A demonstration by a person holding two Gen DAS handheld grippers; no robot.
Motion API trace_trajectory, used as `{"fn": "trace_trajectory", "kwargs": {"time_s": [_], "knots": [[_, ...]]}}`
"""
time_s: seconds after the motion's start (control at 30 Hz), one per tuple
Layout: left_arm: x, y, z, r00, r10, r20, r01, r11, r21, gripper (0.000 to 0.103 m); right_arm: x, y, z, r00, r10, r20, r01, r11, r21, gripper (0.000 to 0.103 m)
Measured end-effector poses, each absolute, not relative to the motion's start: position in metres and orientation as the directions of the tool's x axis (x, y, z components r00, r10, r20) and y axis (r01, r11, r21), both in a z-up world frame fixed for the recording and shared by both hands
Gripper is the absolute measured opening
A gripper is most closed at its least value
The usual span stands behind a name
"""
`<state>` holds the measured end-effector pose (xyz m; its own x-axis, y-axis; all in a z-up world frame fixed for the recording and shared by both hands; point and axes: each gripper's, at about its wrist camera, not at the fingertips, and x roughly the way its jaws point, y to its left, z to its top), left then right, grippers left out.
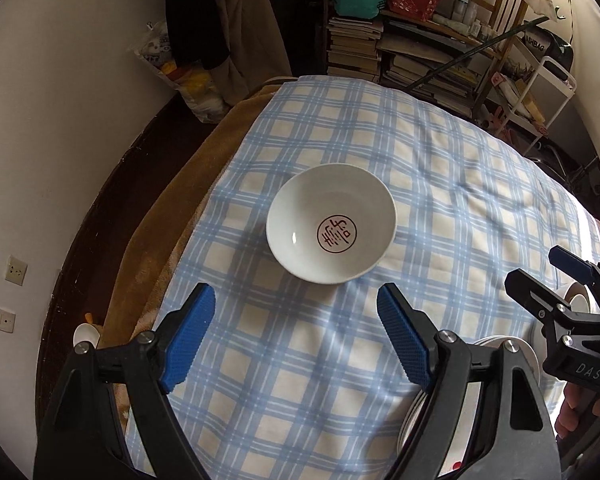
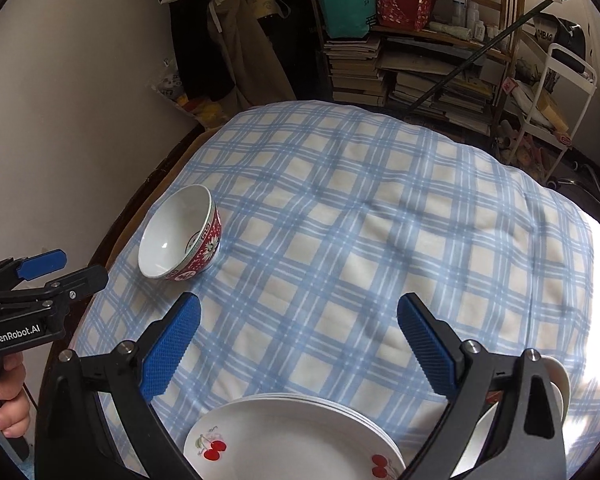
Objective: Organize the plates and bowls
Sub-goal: 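Move both grippers to the white bowl with the red character print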
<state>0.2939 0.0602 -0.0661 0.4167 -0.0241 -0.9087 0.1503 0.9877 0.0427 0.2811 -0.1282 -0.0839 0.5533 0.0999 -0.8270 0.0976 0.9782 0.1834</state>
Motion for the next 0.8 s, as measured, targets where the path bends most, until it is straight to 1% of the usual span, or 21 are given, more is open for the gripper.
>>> {"fn": "trace_trajectory", "kwargs": {"time_s": [0.27, 0.53, 0.63, 0.8], "knots": [[0.323, 0.075, -0.087, 0.414, -0.025, -0.91, 0.114, 0.993, 0.025, 0.082, 0.322, -0.108, -0.089, 0.534, 0.1, -0.84, 0.073, 0.984, 0.163, 0.103], [0.342, 0.084, -0.113, 0.393, -0.032, -0.919, 0.102, 0.995, 0.009, 0.082, 0.36, -0.094, -0.094, 0.503, 0.133, -0.854, 0.062, 0.98, 0.189, 0.102], [0.346, 0.082, -0.121, 0.389, -0.021, -0.921, 0.117, 0.993, 0.027, 0.082, 0.371, -0.089, -0.1, 0.487, 0.146, -0.861, 0.054, 0.979, 0.196, 0.099], [0.356, 0.084, -0.137, 0.361, -0.03, -0.932, 0.098, 0.995, 0.006, 0.082, 0.385, -0.079, -0.113, 0.454, 0.152, -0.878, 0.042, 0.981, 0.192, 0.097]]}}
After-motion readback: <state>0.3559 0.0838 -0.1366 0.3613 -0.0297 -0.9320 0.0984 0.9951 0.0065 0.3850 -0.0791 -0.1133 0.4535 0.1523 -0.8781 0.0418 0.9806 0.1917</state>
